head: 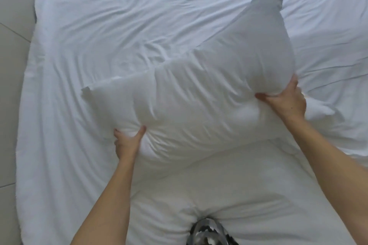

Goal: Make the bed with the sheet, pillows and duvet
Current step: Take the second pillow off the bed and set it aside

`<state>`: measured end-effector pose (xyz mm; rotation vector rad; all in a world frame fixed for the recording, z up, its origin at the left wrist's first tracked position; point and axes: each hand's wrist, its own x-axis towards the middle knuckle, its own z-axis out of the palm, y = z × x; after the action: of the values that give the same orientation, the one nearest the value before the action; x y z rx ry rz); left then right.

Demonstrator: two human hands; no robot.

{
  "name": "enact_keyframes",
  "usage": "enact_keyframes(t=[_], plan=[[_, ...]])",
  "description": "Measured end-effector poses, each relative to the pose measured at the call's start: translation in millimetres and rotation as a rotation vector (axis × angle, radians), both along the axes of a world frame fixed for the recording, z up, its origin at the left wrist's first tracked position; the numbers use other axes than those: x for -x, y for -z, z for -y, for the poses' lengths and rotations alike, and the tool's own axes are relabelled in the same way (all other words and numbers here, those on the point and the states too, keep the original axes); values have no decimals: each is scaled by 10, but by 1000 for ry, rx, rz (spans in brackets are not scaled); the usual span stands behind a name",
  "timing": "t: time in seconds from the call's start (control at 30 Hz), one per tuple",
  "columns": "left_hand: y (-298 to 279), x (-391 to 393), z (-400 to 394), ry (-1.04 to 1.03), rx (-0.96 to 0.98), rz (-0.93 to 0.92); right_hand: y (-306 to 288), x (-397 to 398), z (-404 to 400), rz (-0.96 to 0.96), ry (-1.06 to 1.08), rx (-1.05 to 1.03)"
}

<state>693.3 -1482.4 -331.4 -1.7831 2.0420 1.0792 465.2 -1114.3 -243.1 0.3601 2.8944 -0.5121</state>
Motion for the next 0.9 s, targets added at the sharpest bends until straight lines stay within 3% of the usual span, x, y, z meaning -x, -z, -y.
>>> enact_keyframes(t=[0.2, 0.4, 0.73, 0.9], plan=[[-215, 111, -492, -59, 80, -81, -75, -503, 466, -34, 16, 151], [-994, -230, -1013, -85, 158, -207, -672, -1269, 22, -34, -31, 234], [-2242, -1293, -3099, 72, 157, -230, -1571, -2758, -2114, -4, 81, 329], [-2778, -1627, -3857, 175, 204, -345, -1762, -3458, -3180, -27, 212, 449]])
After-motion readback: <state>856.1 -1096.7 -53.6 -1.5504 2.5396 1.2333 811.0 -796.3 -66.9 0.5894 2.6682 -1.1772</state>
